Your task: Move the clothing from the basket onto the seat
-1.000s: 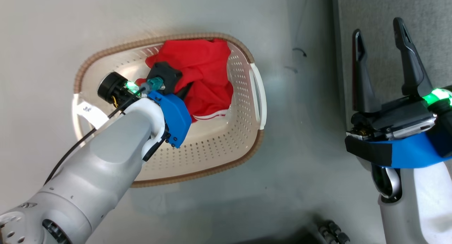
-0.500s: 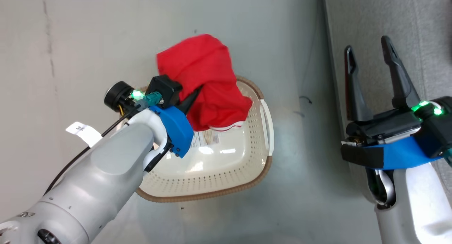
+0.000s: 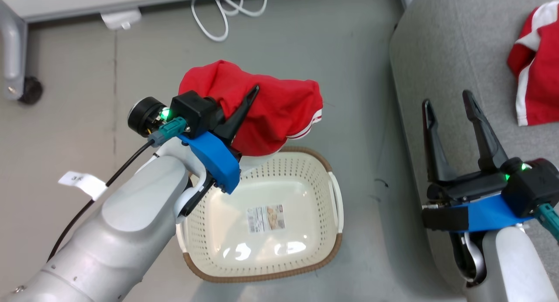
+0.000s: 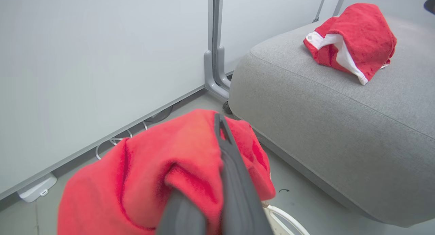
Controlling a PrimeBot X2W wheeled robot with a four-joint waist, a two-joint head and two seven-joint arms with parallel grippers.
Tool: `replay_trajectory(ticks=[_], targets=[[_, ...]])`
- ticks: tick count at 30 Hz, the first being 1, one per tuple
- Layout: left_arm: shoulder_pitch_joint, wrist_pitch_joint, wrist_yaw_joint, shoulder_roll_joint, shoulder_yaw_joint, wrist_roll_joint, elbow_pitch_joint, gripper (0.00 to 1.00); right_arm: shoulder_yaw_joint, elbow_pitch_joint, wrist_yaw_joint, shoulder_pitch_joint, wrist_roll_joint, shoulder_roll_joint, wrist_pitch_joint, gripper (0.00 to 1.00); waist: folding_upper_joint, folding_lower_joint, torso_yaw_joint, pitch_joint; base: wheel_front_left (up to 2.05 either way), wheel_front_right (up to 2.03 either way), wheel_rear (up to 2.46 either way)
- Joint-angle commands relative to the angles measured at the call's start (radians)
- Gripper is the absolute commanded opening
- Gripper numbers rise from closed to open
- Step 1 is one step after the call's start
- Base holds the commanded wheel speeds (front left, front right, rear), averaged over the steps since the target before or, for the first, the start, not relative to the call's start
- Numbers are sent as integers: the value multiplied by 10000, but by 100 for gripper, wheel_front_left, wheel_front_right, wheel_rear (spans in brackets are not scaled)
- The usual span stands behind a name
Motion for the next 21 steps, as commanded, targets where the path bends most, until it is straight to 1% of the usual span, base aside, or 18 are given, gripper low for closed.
replay_trajectory(ticks=[1,7,12,16,21], targets=[[214,-48,-9,10,292,188,-214,0,-28,48,5,217,32,-30,3,100,-1,2,142,-608,0,0,0],[686,-50,-9,-78,1290,773,-1018,0,-43,173,5,647,84,-12,4,100,-1,2,265,-1392,0,0,0],[901,-49,-9,-258,1746,895,-1579,0,-68,242,5,935,111,5,4,100,-1,2,408,-1897,0,0,0],[885,-49,-9,-334,1733,777,-2014,0,-105,267,5,1124,124,12,4,100,-1,2,505,-2195,0,0,0],[759,-49,-9,-358,1464,634,-2395,0,-154,281,5,1299,144,23,4,100,-1,2,572,-2448,0,0,0]])
